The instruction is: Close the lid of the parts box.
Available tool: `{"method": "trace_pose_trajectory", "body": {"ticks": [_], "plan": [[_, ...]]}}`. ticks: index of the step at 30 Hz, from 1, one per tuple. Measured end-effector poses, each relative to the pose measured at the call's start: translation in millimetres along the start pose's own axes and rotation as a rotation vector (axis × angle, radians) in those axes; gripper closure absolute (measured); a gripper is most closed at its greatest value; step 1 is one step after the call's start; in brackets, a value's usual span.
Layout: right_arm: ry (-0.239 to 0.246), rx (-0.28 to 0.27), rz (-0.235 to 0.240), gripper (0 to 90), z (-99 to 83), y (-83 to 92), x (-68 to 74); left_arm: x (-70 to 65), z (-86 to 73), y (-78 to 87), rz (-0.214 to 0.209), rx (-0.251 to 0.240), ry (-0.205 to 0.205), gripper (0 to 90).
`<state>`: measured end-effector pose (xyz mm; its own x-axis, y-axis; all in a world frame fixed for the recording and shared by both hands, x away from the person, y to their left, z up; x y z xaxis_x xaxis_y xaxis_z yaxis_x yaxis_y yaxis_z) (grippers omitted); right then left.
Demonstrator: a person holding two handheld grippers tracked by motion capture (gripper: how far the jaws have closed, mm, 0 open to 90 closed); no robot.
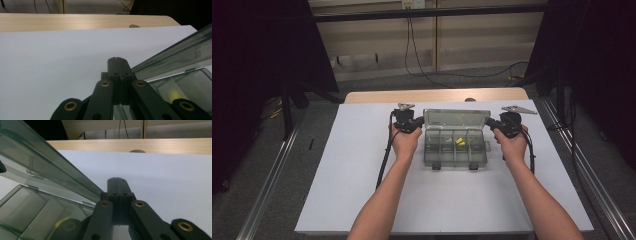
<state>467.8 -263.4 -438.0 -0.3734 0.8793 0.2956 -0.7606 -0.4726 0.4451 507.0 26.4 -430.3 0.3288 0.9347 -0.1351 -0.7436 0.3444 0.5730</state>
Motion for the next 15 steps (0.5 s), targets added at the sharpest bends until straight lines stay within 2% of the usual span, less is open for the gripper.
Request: {"method": "trace_pose_trajectory", "body": {"ticks": [15], "plan": [[-0.002, -0.010, -0.031, 90.0, -4.3, 2.8, 4.8, -1.4, -3.7, 2.5, 0.011, -0.001, 0.007, 90.0]]}}
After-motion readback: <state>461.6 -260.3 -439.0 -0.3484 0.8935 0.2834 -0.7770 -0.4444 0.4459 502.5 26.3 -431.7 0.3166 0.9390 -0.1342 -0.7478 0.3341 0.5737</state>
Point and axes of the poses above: each handheld gripper's, and its own axes: y roughly backward along the jaws, z roughly out of its top, x roughly to its left, the point moved 4 cm from there along -y, roughly forward along the jaws, and after that the axes turned 10 degrees about z, right-handed, at the moved point
